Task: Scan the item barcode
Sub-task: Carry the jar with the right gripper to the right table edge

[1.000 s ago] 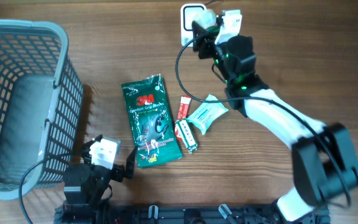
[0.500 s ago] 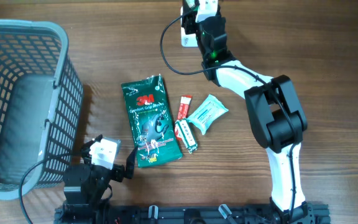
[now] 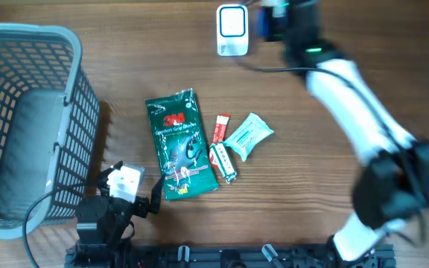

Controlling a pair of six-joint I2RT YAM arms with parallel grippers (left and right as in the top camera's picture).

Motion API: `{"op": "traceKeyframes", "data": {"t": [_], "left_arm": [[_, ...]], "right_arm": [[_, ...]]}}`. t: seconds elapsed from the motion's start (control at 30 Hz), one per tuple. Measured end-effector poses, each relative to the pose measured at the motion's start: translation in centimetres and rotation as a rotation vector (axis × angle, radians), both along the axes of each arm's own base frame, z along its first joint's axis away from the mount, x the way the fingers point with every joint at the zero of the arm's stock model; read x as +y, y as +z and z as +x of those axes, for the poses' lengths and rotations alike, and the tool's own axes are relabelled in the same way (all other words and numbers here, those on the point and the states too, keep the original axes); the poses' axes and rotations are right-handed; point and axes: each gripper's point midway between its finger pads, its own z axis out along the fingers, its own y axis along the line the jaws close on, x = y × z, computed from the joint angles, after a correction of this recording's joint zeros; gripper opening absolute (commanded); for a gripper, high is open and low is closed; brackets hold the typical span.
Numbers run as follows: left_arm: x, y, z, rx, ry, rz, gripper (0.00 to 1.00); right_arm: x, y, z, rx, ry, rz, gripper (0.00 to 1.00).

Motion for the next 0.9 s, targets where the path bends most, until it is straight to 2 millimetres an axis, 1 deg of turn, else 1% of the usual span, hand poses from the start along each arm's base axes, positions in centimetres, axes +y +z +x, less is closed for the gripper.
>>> {"op": "traceKeyframes", "data": {"t": [0.03, 0.07, 0.1, 0.13, 0.17, 0.2, 0.3, 0.33, 0.37, 0.47, 0.5, 0.6, 0.63, 0.67, 0.7, 0.73, 0.77, 0.8, 0.9], "left_arm": [[0.0, 0.0, 0.0, 0.000, 0.000, 0.000, 1.00], [0.0, 0.0, 0.0, 0.000, 0.000, 0.000, 1.00], [0.0, 0.0, 0.0, 0.000, 0.000, 0.000, 1.00], [0.0, 0.0, 0.0, 0.000, 0.000, 0.000, 1.00], [0.0, 0.0, 0.0, 0.000, 0.000, 0.000, 1.00], [0.0, 0.0, 0.0, 0.000, 0.000, 0.000, 1.00], [0.0, 0.0, 0.0, 0.000, 0.000, 0.000, 1.00], [0.0, 0.0, 0.0, 0.000, 0.000, 0.000, 1.00], [0.0, 0.0, 0.0, 0.000, 0.000, 0.000, 1.00], [0.0, 0.0, 0.0, 0.000, 0.000, 0.000, 1.00], [0.0, 0.0, 0.0, 0.000, 0.000, 0.000, 1.00], [0.0, 0.0, 0.0, 0.000, 0.000, 0.000, 1.00], [0.0, 0.0, 0.0, 0.000, 0.000, 0.000, 1.00], [0.0, 0.0, 0.0, 0.000, 0.000, 0.000, 1.00], [0.0, 0.0, 0.0, 0.000, 0.000, 0.000, 1.00], [0.0, 0.0, 0.0, 0.000, 0.000, 0.000, 1.00], [0.0, 0.0, 0.0, 0.000, 0.000, 0.000, 1.00], [0.0, 0.0, 0.0, 0.000, 0.000, 0.000, 1.00], [0.0, 0.0, 0.0, 0.000, 0.000, 0.000, 1.00]], "right_arm": [[-3.1, 1.3, -1.3, 0.029, -0.060, 0.007, 0.59], [-6.0, 1.8, -2.7, 0.071, -0.119, 0.012, 0.60], [-8.5, 1.7, -3.8, 0.113, -0.177, 0.022, 0.63], [-13.7, -0.3, -5.8, 0.225, -0.283, 0.024, 0.63], [-15.3, -2.6, -7.3, 0.331, -0.305, 0.043, 0.64], [-16.6, -4.1, -8.3, 0.396, -0.329, 0.058, 0.64], [-22.6, -8.0, -10.0, 0.508, -0.456, 0.110, 0.63], [-25.1, -9.5, -10.9, 0.547, -0.517, 0.131, 0.63], [-26.8, -10.7, -11.6, 0.577, -0.562, 0.153, 0.63], [-29.5, -13.2, -12.7, 0.627, -0.635, 0.192, 0.64], [-30.5, -14.8, -13.1, 0.658, -0.664, 0.210, 0.65], [-32.5, -18.7, -14.4, 0.737, -0.715, 0.243, 0.65], [-33.0, -19.6, -14.8, 0.755, -0.728, 0.251, 0.67], [-33.8, -20.4, -15.1, 0.763, -0.747, 0.259, 0.72], [-35.2, -20.7, -15.5, 0.749, -0.775, 0.270, 0.78], [-36.2, -20.7, -15.8, 0.735, -0.799, 0.283, 0.88], [-37.5, -20.6, -16.4, 0.719, -0.831, 0.296, 1.00], [-38.9, -20.5, -17.3, 0.710, -0.866, 0.317, 1.00], [-41.7, -20.2, -19.6, 0.687, -0.931, 0.411, 1.00]]}}
